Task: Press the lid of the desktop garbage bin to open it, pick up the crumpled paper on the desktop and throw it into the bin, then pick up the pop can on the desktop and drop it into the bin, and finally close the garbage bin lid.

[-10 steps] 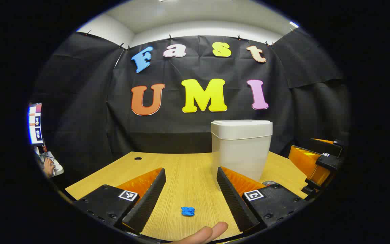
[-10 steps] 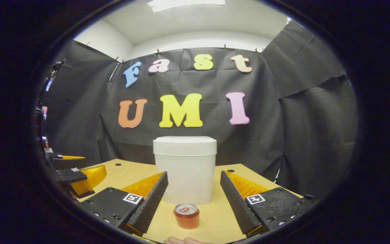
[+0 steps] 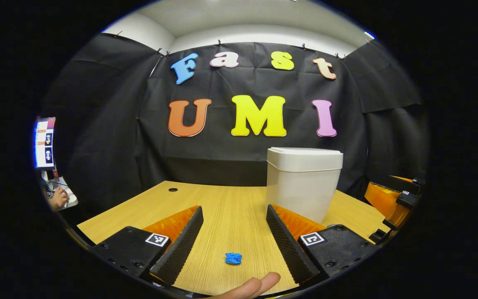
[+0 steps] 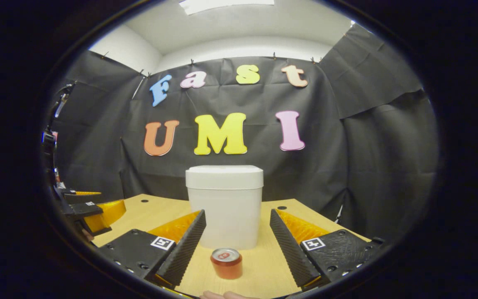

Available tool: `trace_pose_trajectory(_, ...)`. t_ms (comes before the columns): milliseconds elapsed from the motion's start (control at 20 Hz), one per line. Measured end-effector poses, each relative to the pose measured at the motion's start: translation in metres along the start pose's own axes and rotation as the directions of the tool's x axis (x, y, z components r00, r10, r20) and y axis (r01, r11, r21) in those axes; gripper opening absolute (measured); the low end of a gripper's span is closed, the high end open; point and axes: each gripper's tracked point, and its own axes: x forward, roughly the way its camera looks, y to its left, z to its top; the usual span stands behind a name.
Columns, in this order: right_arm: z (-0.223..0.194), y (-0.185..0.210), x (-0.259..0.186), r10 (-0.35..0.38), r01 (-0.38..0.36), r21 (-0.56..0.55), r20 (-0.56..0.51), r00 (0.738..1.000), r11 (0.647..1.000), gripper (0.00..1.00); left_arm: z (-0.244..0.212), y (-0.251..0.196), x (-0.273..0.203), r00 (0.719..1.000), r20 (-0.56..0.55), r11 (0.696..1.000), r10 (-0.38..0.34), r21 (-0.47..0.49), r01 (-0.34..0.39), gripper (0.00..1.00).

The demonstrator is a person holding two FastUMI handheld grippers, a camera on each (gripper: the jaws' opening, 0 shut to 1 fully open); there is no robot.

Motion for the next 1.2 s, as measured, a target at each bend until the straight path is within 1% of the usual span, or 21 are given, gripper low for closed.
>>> trace_pose_trajectory(50, -0.001, -0.001, 0.001, 0.0, 0.0, 0.0, -0.002, 1.0, 1.0, 0.95, -0.001, 0.001, 0.0, 1.0, -0.003, 1.0, 0.0, 0.004, 0.0, 0.99)
trace_pose_trajectory(150, -0.001, -0.002, 0.001, 0.0, 0.0, -0.008, -0.002, 1.0, 1.0, 0.93, -0.004, 0.0, 0.0, 1.0, -0.008, 1.0, -0.005, 0.005, 0.005, 0.99)
trace_pose_trajectory(200, 0.001, -0.004, 0.002, -0.011, 0.011, -0.011, 0.003, 1.0, 1.0, 0.95, -0.004, -0.002, 0.0, 1.0, -0.01, 1.0, -0.012, 0.005, 0.012, 0.99)
trace_pose_trajectory(350, 0.003, -0.005, 0.007, -0.02, 0.02, -0.012, 0.013, 1.0, 1.0, 0.95, -0.002, 0.0, 0.0, 1.0, -0.005, 1.0, -0.009, 0.019, 0.009, 0.99)
trace_pose_trajectory(500, -0.003, -0.002, 0.012, -0.011, 0.011, 0.008, -0.011, 1.0, 1.0, 0.95, -0.001, 0.002, 0.0, 1.0, -0.003, 1.0, -0.001, 0.02, 0.001, 0.99)
trace_pose_trajectory(550, -0.007, 0.001, 0.011, -0.002, 0.003, 0.015, -0.025, 1.0, 1.0, 0.97, -0.003, 0.002, 0.001, 1.0, -0.004, 1.0, -0.003, 0.018, 0.003, 0.99)
trace_pose_trajectory(600, -0.01, 0.003, 0.011, 0.003, -0.002, 0.018, -0.038, 0.999, 1.0, 0.93, -0.003, 0.003, 0.002, 1.0, -0.006, 1.0, -0.003, 0.016, 0.003, 0.99)
trace_pose_trajectory(650, -0.012, 0.002, 0.011, 0.002, -0.001, 0.015, -0.046, 0.999, 1.0, 0.95, -0.003, 0.004, 0.001, 1.0, -0.007, 1.0, -0.004, 0.013, 0.004, 0.99)
trace_pose_trajectory(800, -0.01, 0.0, 0.009, -0.007, 0.007, 0.005, -0.045, 0.999, 1.0, 0.95, -0.004, 0.006, 0.001, 1.0, -0.008, 1.0, 0.0, 0.009, 0.0, 0.99)
trace_pose_trajectory(850, -0.008, 0.0, 0.009, -0.009, 0.009, 0.002, -0.038, 0.999, 1.0, 0.97, -0.004, 0.007, 0.001, 1.0, -0.008, 1.0, 0.003, 0.01, -0.003, 0.99)
trace_pose_trajectory(900, -0.007, 0.0, 0.009, -0.01, 0.01, -0.003, -0.031, 0.999, 1.0, 0.95, -0.003, 0.008, 0.001, 1.0, -0.007, 1.0, 0.008, 0.011, -0.008, 0.99)
trace_pose_trajectory(1200, -0.011, 0.004, 0.009, 0.0, -0.001, -0.012, -0.037, 0.999, 1.0, 0.95, -0.004, 0.006, 0.001, 1.0, -0.007, 1.0, 0.001, 0.014, -0.001, 0.99)
